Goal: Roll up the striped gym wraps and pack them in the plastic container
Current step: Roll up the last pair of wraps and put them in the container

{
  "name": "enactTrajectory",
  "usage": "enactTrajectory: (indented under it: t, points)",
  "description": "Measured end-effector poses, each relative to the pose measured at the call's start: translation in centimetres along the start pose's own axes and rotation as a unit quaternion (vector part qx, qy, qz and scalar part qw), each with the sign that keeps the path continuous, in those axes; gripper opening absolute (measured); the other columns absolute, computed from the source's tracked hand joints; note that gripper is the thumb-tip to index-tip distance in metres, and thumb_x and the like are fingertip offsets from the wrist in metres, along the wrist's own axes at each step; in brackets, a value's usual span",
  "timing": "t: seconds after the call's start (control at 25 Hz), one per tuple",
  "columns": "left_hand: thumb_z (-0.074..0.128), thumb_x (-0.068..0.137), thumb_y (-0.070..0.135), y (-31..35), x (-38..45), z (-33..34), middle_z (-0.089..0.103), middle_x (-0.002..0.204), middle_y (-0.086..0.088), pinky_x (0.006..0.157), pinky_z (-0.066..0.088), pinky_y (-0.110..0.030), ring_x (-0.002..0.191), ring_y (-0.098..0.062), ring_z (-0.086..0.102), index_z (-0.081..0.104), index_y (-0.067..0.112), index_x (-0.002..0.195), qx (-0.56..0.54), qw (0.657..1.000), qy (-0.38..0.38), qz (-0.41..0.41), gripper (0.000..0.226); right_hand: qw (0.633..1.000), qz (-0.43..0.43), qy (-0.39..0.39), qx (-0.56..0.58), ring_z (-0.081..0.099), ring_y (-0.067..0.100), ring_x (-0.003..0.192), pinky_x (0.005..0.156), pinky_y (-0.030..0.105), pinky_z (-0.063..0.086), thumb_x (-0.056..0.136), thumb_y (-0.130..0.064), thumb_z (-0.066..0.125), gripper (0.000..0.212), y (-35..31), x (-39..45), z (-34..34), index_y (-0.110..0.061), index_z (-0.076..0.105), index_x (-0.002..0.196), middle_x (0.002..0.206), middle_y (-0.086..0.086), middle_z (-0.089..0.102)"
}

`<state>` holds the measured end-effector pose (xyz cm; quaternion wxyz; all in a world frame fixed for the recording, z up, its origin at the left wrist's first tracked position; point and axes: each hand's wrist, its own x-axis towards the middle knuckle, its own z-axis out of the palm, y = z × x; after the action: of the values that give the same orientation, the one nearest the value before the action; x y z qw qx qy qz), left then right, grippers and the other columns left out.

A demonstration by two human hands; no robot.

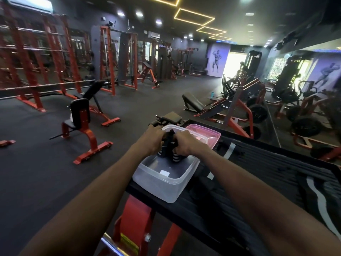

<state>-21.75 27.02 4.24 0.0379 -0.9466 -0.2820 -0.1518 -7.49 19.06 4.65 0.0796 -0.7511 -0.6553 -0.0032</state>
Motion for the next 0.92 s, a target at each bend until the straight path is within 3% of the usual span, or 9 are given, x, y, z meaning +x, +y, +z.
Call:
enactTrajectory:
  t: [0.16,0.24,0.4,0.48,0.56,0.68,0.8,0.92]
  points:
    - [0.054,0.078,0.013,-0.2,0.1,-0.2,0.068,0.096,-0.022,0.079,0.042,-0.038,0.094,-0.041,0.06,0.068,0.001,0.082,-0.029,1.0,0.001,-0.013,0.019,1.0,-0.021,0.017,0.004,0.063,0.038,0.104,0.074,0.032,0.041,0.082,-0.011,0.064,0.024,0.2,-0.1,0.7,-0.004,0.065,0.105,0.113,0.021,0.067]
    - [0.047,0.081,0.021,-0.4,0.1,-0.1,0.066,0.103,-0.019,0.078,0.047,-0.041,0.098,-0.042,0.059,0.069,0.005,0.09,-0.04,0.998,0.003,-0.043,0.029,0.999,-0.028,0.024,0.008,0.062,0.04,0.103,0.074,0.032,0.042,0.08,-0.01,0.064,0.023,0.2,-0.4,0.2,-0.005,0.066,0.103,0.112,0.022,0.067]
    - [0.053,0.09,0.024,1.2,0.4,-1.1,0.061,0.119,-0.011,0.086,0.045,-0.049,0.113,-0.038,0.052,0.069,0.017,0.11,-0.038,0.994,0.04,-0.09,0.027,0.994,-0.03,0.083,0.062,0.065,0.037,0.101,0.079,0.031,0.045,0.08,-0.011,0.066,0.022,0.3,-1.2,-2.3,-0.004,0.071,0.1,0.104,0.019,0.072]
    - [0.054,0.09,0.022,3.4,0.8,-2.3,0.062,0.118,-0.01,0.086,0.045,-0.048,0.113,-0.038,0.053,0.069,0.018,0.109,-0.083,0.989,0.089,-0.08,0.025,0.982,-0.005,0.159,0.098,0.065,0.035,0.103,0.077,0.026,0.04,0.081,-0.016,0.066,0.023,1.0,-2.2,-3.9,-0.007,0.075,0.101,0.104,0.016,0.073]
    - [0.052,0.089,0.022,6.1,1.7,-3.2,0.064,0.112,-0.01,0.084,0.046,-0.045,0.109,-0.036,0.055,0.069,0.016,0.105,-0.126,0.982,0.126,-0.059,0.024,0.967,0.036,0.219,0.125,0.067,0.036,0.096,0.075,0.03,0.046,0.08,-0.022,0.062,0.02,2.3,-3.4,-4.7,-0.016,0.075,0.093,0.096,0.011,0.075]
    - [0.046,0.08,0.024,10.7,3.1,-3.6,0.07,0.098,-0.011,0.083,0.05,-0.044,0.097,-0.035,0.062,0.072,0.015,0.096,-0.196,0.968,0.155,-0.008,0.032,0.942,0.145,0.251,0.169,0.068,0.035,0.084,0.071,0.036,0.053,0.077,-0.034,0.058,0.021,5.6,-5.6,-4.8,-0.018,0.071,0.079,0.082,0.009,0.074]
    - [0.053,0.083,0.015,15.2,4.3,-2.7,0.072,0.093,-0.014,0.081,0.049,-0.04,0.089,-0.033,0.064,0.073,0.01,0.089,-0.252,0.959,0.132,0.023,0.022,0.937,0.223,0.191,0.188,0.07,0.032,0.074,0.065,0.039,0.054,0.081,-0.034,0.06,0.027,9.2,-8.3,-3.7,-0.011,0.069,0.07,0.073,0.01,0.072]
    - [0.058,0.088,0.015,18.9,4.9,-0.7,0.072,0.098,-0.013,0.08,0.048,-0.036,0.094,-0.03,0.065,0.07,0.008,0.093,-0.262,0.963,0.051,0.021,0.015,0.914,0.297,0.098,0.258,0.073,0.031,0.065,0.052,0.033,0.054,0.088,-0.021,0.06,0.02,12.0,-10.5,-1.5,-0.008,0.071,0.078,0.074,0.014,0.073]
